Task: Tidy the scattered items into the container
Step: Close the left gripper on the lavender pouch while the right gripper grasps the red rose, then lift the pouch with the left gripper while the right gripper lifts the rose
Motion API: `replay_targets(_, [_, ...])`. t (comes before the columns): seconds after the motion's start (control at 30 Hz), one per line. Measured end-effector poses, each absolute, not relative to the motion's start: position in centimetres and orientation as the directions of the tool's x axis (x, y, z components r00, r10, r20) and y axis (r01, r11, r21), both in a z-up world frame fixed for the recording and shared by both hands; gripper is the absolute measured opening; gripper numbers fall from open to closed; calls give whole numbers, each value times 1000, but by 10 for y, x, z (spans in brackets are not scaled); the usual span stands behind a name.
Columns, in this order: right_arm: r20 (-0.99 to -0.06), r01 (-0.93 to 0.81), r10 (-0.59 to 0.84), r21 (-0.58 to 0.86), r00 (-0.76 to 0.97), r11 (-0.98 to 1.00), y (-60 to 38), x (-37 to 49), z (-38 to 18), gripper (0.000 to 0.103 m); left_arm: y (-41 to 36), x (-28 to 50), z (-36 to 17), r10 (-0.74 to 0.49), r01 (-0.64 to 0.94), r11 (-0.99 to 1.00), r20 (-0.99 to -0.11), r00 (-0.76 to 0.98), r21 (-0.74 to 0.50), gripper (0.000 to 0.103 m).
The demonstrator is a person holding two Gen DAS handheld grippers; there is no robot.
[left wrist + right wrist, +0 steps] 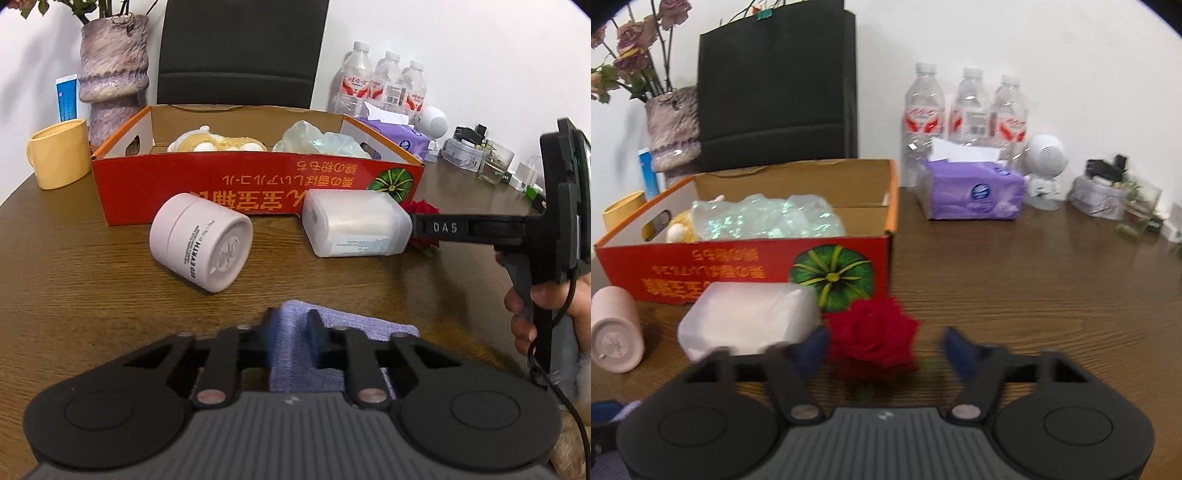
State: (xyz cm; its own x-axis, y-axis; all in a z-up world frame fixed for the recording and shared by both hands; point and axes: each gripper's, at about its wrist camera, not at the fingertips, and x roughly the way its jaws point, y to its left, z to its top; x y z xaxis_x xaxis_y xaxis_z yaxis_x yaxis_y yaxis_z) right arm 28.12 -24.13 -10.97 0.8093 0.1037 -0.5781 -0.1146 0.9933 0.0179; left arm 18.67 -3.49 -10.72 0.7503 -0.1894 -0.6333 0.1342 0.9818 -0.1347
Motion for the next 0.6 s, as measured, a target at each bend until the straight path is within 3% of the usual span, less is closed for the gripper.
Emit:
replay_targets(0.23, [-572,-138,130,29,810,990,-241,277,-111,36,-34,183,-108,-196,155,981,-619,761,-120,13])
replay_targets(0.6, [-561,-118,122,43,819,992,-243,268,-110,31,-31,176,-109,-212,158,977,-610,763,-143,12])
